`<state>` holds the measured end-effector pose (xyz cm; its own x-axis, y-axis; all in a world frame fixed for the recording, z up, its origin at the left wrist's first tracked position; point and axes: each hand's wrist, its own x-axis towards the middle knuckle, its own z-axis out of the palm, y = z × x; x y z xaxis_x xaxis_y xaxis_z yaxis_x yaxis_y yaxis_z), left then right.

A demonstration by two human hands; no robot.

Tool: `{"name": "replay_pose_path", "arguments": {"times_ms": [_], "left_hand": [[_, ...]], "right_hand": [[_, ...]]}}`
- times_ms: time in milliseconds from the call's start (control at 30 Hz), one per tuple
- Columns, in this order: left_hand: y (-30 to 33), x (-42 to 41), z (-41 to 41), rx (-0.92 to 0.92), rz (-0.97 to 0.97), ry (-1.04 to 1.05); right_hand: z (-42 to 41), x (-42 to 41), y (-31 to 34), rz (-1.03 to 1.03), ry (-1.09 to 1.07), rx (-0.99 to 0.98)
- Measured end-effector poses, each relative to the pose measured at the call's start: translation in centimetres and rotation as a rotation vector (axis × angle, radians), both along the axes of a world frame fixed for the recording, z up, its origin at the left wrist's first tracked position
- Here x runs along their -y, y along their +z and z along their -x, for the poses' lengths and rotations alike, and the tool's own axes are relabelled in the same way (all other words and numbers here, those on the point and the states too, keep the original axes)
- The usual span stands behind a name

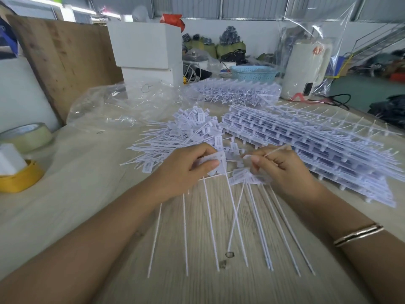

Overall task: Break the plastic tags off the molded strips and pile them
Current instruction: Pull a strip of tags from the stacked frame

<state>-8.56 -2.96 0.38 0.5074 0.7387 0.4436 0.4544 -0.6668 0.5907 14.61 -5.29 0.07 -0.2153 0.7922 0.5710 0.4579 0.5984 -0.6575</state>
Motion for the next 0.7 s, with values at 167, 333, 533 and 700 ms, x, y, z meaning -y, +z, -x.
{"name": "replay_pose_path", "arguments": {"times_ms": [167, 333, 533, 700], "left_hand": [[-0.1, 0.0, -0.1, -0.077, -0.072, 0.017], [-0.3, 0.1, -0.4, -0.097, -0.064, 0.042], [-0.8, 0.6, -1.1, -0.073, -0.010, 0.067], [-0.7, 1.4, -2.0, -0.040, -0.016, -0.028]], "right_hand": [[-2.0, -0.9, -0.4, -0.044, -0.045, 0.359], [-1.9, -0.9, -0.7, 0.051, -0.002, 0.496], [-0.4, -0.1, -0.2, -0.223, -0.076, 0.468], [1.4, 0.0, -0.1, -0.555, -0.091, 0.677]]}}
